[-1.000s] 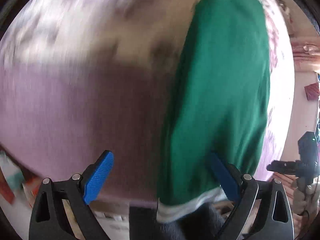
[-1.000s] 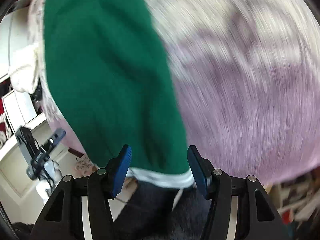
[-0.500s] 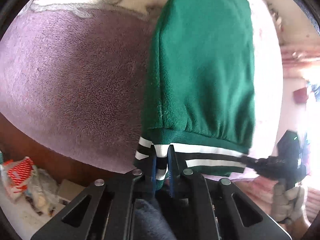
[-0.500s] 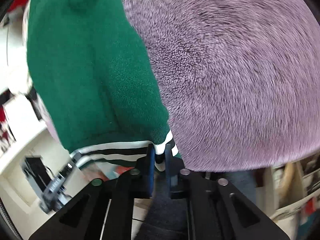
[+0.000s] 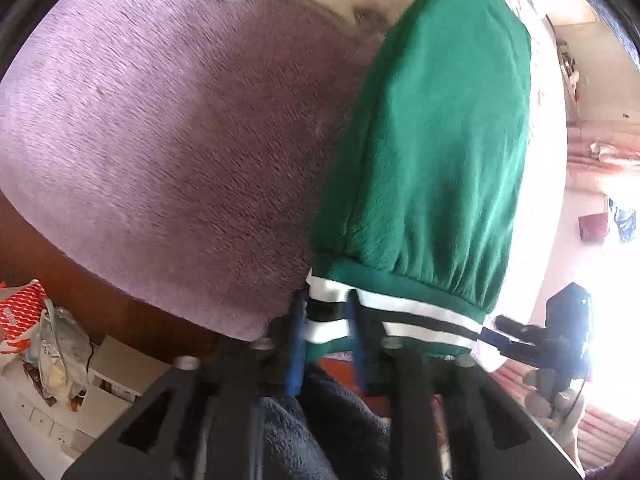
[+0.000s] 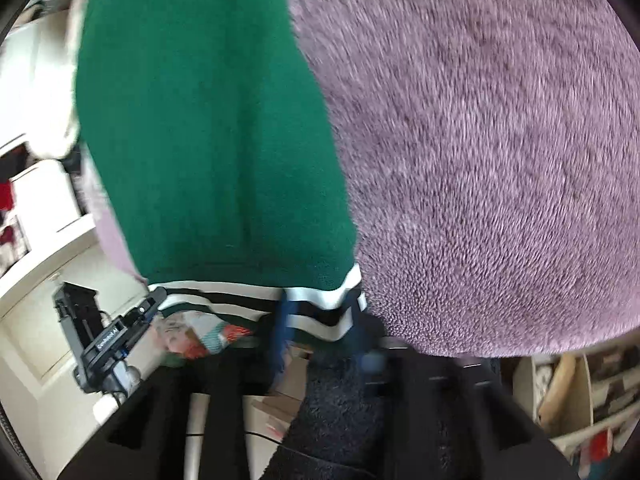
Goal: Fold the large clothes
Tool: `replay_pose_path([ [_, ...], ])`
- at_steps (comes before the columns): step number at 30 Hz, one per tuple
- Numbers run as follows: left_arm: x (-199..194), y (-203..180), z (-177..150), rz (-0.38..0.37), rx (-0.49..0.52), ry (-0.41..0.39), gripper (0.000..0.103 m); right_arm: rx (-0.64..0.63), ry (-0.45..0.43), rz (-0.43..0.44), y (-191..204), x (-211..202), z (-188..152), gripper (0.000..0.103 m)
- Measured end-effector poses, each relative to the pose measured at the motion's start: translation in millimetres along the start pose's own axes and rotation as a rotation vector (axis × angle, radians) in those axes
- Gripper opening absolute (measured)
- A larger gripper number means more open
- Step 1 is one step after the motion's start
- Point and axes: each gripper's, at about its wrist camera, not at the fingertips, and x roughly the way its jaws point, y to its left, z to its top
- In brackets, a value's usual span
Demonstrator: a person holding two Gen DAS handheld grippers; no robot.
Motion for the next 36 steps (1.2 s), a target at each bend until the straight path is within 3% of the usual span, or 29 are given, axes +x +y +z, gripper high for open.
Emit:
replay_pose_path([
  [2,1.0,6.9,5.8,0.003,0.007,-0.028,0.058,-0.021,-0.012,0.023,-7.5,3.5,5.6,0.076],
  [5,24.5,13.6,19.0,-0.110,-0.030,-0.018,0.058,-0.014,0.014,0.062,-13.7,29.6,18.9,0.076],
  [7,41.2,15.7,29.9,-0.155,-0.037,-0.016,0.058,-0.004,0.036,0.170,-21.5,46.3,30.4,0.077],
  [9,62.9,12.7,42.3,-0.210,-0.032,0.013,0.060,-0.003,0.042,0.223,-21.0,57.4,38.3,0.078],
  [12,67.8,4.5,41.2,-0.225,0.019,0.023,0.069,-0.007,0.061,0.284,-13.3,62.4,46.0,0.078],
  [14,62.6,-8.7,42.0,-0.203,0.068,0.022,0.069,-0.006,0.060,0.382,-4.6,66.5,47.2,0.068],
  [15,61.4,-12.3,41.7,-0.202,0.086,0.018,0.069,0.004,0.077,0.418,-0.7,71.7,46.2,0.055],
  [19,54.3,-31.6,30.5,-0.196,0.122,-0.019,0.067,0.102,0.073,0.453,12.7,111.4,61.1,0.029],
  [20,56.1,-36.6,29.8,-0.196,0.126,-0.032,0.053,0.123,0.062,0.467,14.3,112.8,58.7,0.025],
  [21,52.3,-40.4,26.5,-0.180,0.136,-0.051,0.026,0.130,0.049,0.461,17.0,112.4,55.2,0.021],
  [23,53.3,-46.6,24.8,-0.175,0.133,-0.064,0.015,0.159,0.029,0.464,23.6,104.0,43.9,0.015],
  [29,2.5,-46.7,-7.2,-0.212,0.106,-0.039,0.012,0.125,0.044,0.441,63.3,63.4,-5.7,0.013],
  [34,-52.2,-43.2,-66.6,-0.221,0.040,0.040,0.012,0.200,0.188,0.441,61.5,30.0,-76.2,0.013],
  [36,-73.5,-59.0,-62.0,-0.205,0.074,0.009,0.012,0.212,0.221,0.449,70.9,16.2,-94.0,0.013],
])
